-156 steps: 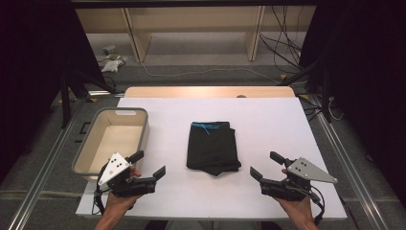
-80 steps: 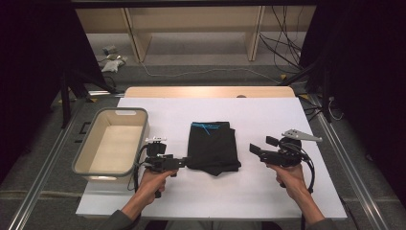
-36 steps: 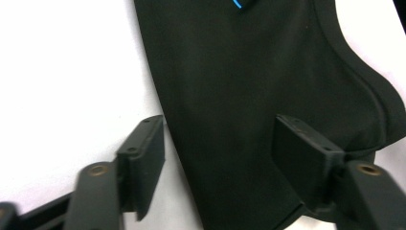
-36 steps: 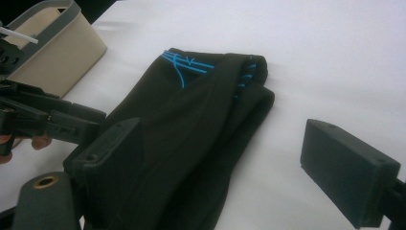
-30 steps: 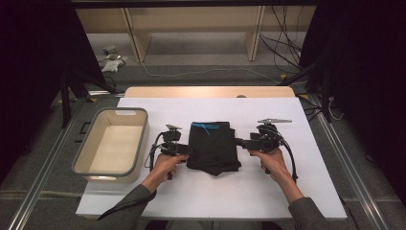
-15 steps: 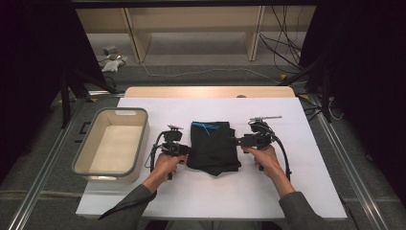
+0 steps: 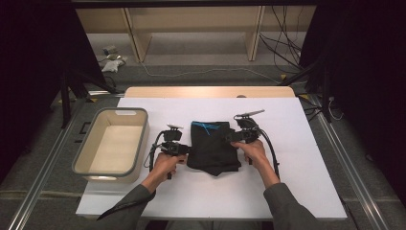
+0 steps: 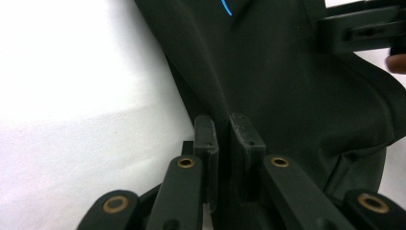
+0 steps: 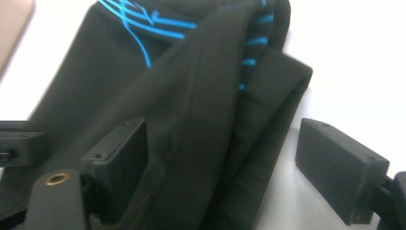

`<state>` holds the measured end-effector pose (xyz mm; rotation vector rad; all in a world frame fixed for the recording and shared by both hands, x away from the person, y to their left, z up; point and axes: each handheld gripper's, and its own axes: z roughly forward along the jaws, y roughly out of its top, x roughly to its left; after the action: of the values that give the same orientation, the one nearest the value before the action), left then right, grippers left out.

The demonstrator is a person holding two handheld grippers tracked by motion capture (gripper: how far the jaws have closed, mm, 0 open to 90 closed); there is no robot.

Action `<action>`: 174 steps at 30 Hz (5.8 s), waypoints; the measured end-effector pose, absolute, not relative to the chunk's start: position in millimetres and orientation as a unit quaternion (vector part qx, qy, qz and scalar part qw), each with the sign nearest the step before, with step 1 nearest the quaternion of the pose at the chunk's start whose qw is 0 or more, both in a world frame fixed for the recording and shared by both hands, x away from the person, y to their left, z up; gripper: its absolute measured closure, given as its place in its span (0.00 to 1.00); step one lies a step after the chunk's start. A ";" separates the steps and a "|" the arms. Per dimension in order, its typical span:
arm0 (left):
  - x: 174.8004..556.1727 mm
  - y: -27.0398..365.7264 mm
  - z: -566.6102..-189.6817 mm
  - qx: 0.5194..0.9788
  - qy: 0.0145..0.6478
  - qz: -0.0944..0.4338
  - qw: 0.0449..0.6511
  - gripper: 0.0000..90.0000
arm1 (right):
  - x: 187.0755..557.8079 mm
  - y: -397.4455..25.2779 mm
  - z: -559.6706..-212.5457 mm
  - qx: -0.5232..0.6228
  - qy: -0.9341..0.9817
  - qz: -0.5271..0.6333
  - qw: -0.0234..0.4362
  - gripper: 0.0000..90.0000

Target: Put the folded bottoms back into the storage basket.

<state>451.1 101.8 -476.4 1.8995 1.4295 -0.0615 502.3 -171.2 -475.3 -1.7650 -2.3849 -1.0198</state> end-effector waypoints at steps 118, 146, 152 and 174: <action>400.0 292.5 -337.3 0.700 0.517 0.034 0.491 0.92 | 480.1 8.7 -352.5 -0.465 -0.734 -0.495 0.022 0.83; 384.5 358.1 -332.4 0.667 0.550 0.047 0.500 0.92 | 477.6 74.0 -343.2 -0.446 -0.744 -0.497 0.034 0.83; 384.6 366.4 -335.7 0.664 0.559 0.048 0.495 0.92 | 477.5 83.8 -345.1 -0.446 -0.746 -0.493 0.034 0.83; 382.9 392.2 -346.2 0.641 0.598 0.065 0.476 0.92 | 474.9 116.1 -350.5 -0.449 -0.751 -0.484 0.035 0.83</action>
<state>382.9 392.2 -346.2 1.5671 1.4614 0.1597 474.9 116.1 -350.5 -1.3787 -2.3064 -1.4872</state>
